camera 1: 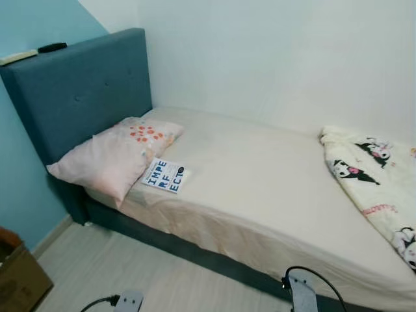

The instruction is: Clean up the room

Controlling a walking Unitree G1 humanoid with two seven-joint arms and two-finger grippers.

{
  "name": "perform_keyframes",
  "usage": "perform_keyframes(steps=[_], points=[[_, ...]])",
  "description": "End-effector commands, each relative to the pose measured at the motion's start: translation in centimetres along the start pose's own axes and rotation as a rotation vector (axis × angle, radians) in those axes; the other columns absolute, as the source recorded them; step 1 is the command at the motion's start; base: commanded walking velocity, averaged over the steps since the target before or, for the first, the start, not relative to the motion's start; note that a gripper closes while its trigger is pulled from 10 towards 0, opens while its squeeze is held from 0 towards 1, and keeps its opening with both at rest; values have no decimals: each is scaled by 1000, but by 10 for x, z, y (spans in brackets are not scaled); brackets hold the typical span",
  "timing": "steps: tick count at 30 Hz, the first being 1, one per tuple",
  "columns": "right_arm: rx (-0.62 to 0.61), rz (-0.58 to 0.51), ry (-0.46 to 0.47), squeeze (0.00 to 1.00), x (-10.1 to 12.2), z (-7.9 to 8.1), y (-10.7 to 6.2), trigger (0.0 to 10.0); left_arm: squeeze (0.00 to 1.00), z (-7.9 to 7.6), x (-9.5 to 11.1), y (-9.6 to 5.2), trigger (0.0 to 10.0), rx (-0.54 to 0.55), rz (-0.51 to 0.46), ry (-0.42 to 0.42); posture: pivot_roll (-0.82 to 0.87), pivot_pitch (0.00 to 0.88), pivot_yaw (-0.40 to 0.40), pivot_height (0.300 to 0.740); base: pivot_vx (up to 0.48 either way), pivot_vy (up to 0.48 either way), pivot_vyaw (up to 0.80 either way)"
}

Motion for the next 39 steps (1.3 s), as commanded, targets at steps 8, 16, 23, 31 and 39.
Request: perform_keyframes(steps=[8, 16, 23, 31, 39], points=[[1, 13, 1, 0, -3, 3, 0, 10000, 0, 3, 1, 0, 10000, 12, 1, -3, 16, 0, -51, 740, 0, 0, -723], [6, -15, 30, 0, 0, 5, 0, 10000, 0, 10, 1, -1, 10000, 43, 5, 13, 6, 0, -43, 740, 0, 0, -669], [18, -26, 16, 0, 1, 7, 0, 10000, 0, 10, 0, -1, 10000, 49, 7, 14, 0, 0, -52, 740, 0, -385, 0], [22, -24, 11, 0, 1, 8, 0, 10000, 0, 8, -1, -1, 10000, 46, 11, 13, -1, 0, -53, 740, 0, -461, 0], [25, -20, 10, 0, -3, 10, 0, 10000, 0, 10, -5, -2, 10000, 49, 19, 15, 3, 0, -56, 740, 0, -471, 0]])
Point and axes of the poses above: a point about 5 cm out from each wrist's last joint towards the gripper, its own y axis pointing out of the wrist towards the gripper, its own x axis along the axis of the wrist's last joint, z = x × y, the point moved 2 cm from there along y, pointing out of the wrist towards the gripper, and after that the axes turned 6 degrees about -y, right-handed, at the moved point
